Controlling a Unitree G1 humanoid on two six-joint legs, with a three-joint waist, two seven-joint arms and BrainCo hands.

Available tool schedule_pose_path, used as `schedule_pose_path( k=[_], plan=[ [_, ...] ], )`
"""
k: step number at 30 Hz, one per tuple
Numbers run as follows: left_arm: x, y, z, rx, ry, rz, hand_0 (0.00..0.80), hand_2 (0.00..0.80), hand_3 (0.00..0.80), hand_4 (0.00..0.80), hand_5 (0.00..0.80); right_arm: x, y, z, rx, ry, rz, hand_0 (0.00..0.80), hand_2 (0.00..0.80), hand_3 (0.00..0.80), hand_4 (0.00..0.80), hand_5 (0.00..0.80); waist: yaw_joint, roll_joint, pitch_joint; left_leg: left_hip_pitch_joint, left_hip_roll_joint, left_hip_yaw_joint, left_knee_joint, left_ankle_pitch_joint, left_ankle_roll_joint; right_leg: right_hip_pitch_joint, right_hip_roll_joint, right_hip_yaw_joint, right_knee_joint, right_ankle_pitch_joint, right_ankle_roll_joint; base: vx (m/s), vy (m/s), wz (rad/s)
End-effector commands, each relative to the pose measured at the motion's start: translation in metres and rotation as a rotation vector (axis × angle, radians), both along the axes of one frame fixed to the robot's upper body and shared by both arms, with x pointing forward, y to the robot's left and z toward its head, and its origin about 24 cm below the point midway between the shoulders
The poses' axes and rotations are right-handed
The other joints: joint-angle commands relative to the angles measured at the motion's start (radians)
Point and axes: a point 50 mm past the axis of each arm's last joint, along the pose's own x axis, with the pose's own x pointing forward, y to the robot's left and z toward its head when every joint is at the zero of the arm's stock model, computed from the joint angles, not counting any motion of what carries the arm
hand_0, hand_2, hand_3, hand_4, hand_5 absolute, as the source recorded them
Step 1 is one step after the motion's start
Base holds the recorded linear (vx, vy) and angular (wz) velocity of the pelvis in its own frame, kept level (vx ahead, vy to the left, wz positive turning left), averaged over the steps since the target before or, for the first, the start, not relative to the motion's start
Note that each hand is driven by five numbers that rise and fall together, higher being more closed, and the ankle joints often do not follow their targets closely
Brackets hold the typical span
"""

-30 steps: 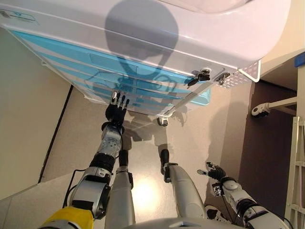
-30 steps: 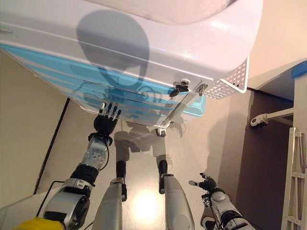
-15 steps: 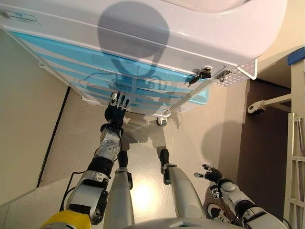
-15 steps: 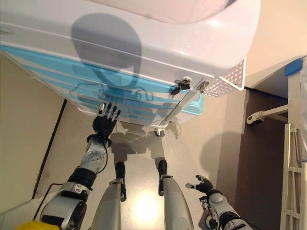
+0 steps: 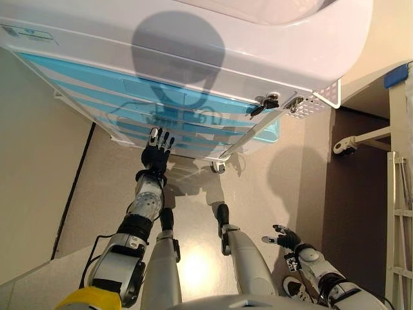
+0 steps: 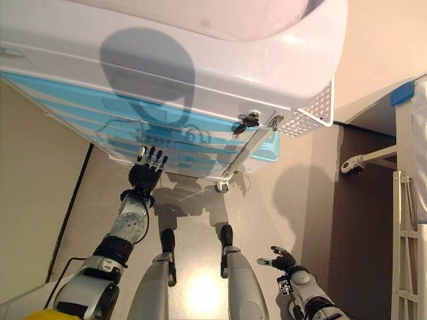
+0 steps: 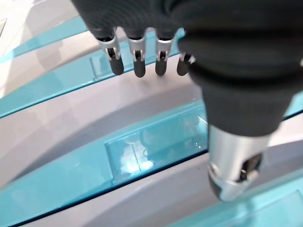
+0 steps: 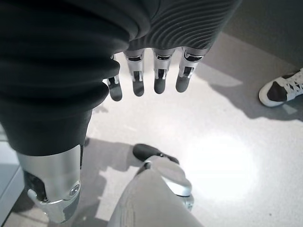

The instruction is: Open the drawer and pick up the medicine

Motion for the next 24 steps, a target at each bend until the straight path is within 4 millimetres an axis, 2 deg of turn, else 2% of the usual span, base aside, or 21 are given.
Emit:
schedule_pose_path(
  k=[1,18,24],
  plan=[
    [0.0218,-0.0317,0.1011,0.009,-0.435,-0.132,0.000,0.000,0.000,0.000,0.000,-0.0239,-0.0208,-0.0061,-0.078,0.078,0.038,0.000,0.000,0.000,0.000,0.000,-0.035,0.031,-0.063,0.012,-0.034,-0.030,0.072,-0.092,0.024,0.033,0.028,-0.022,-0.054,0.024,0.016,0.050,-0.018,0.06],
    [0.0236,-0.0284,0.1015,0.008,-0.417,-0.119,0.000,0.000,0.000,0.000,0.000,-0.0243,-0.0165,-0.0078,-0.073,0.088,0.044,0.000,0.000,0.000,0.000,0.000,-0.023,0.029,-0.049,0.099,-0.033,-0.037,0.029,-0.088,0.019,0.117,0.022,-0.034,-0.060,0.001,0.012,0.025,-0.009,0.01],
    [0.0258,-0.0233,0.1027,0.010,-0.409,-0.103,0.000,0.000,0.000,0.000,0.000,-0.0237,-0.0155,-0.0079,-0.068,0.086,0.037,0.000,0.000,0.000,0.000,0.000,-0.025,0.012,-0.041,0.089,-0.027,-0.037,0.038,-0.088,0.017,0.109,0.028,-0.037,-0.060,0.000,0.011,0.000,0.000,0.00]
  ],
)
